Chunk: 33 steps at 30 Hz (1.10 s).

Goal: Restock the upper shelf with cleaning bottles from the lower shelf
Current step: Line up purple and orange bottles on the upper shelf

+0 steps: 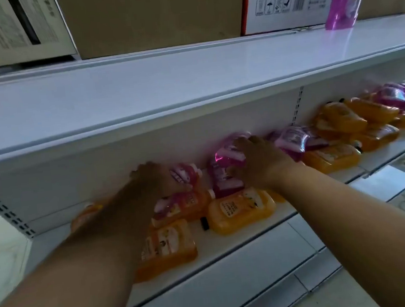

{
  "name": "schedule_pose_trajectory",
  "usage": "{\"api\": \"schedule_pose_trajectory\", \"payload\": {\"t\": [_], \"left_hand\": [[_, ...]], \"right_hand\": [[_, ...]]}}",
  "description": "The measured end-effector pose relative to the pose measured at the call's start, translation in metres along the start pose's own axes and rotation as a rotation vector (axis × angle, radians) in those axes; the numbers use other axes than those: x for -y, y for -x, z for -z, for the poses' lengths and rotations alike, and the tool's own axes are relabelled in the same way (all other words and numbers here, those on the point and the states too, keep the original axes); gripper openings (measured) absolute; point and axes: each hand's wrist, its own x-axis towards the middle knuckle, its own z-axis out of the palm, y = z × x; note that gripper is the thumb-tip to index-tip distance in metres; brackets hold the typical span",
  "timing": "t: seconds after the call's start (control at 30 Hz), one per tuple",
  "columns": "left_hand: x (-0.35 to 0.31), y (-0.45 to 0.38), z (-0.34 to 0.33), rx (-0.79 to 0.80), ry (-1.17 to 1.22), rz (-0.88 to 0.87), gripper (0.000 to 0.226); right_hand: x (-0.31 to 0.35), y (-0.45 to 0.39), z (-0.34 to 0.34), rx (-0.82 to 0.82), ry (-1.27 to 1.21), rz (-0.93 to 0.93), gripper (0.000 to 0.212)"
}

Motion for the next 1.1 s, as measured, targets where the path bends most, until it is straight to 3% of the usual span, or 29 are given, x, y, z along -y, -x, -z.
{"api": "schedule_pose_trajectory", "payload": {"t": [0.13,0.3,0.43,0.6,0.73,0.83,1.0,1.07,1.1], "left_hand": [[-0.002,0.018,0.0,-0.137,0.351,-0.083,0.059],[-0.04,0.082,0.009,-0.245,0.874,-0.003,0.094],[-0.076,0.137,0.009,-0.388,0.975,0.027,0.06],[-0.104,0.172,0.007,-0.43,1.101,0.177,0.049],[-0.107,0.194,-0.01,-0.488,1.138,0.328,0.079],[-0.108,0.204,-0.017,-0.482,1.185,0.401,0.082],[-0.119,0.214,-0.019,-0.497,1.23,0.424,0.076],[-0.121,0.218,-0.018,-0.496,1.25,0.417,0.077],[-0.122,0.22,-0.017,-0.497,1.248,0.402,0.076]], "right_hand": [[-0.018,-0.013,-0.006,0.094,-0.001,0.016,0.062],[-0.042,-0.039,-0.018,0.064,-0.087,0.091,0.03],[-0.055,-0.064,-0.028,0.158,-0.12,-0.065,0.057],[-0.05,-0.074,-0.046,0.2,-0.18,0.019,0.051],[-0.051,-0.067,-0.05,0.185,-0.274,0.032,0.034],[-0.056,-0.054,-0.057,0.15,-0.353,0.031,0.028],[-0.061,-0.06,-0.045,0.255,-0.544,-0.13,0.088],[-0.058,-0.057,-0.041,0.324,-0.633,-0.137,0.092],[-0.055,-0.052,-0.04,0.333,-0.707,-0.119,0.084]]}}
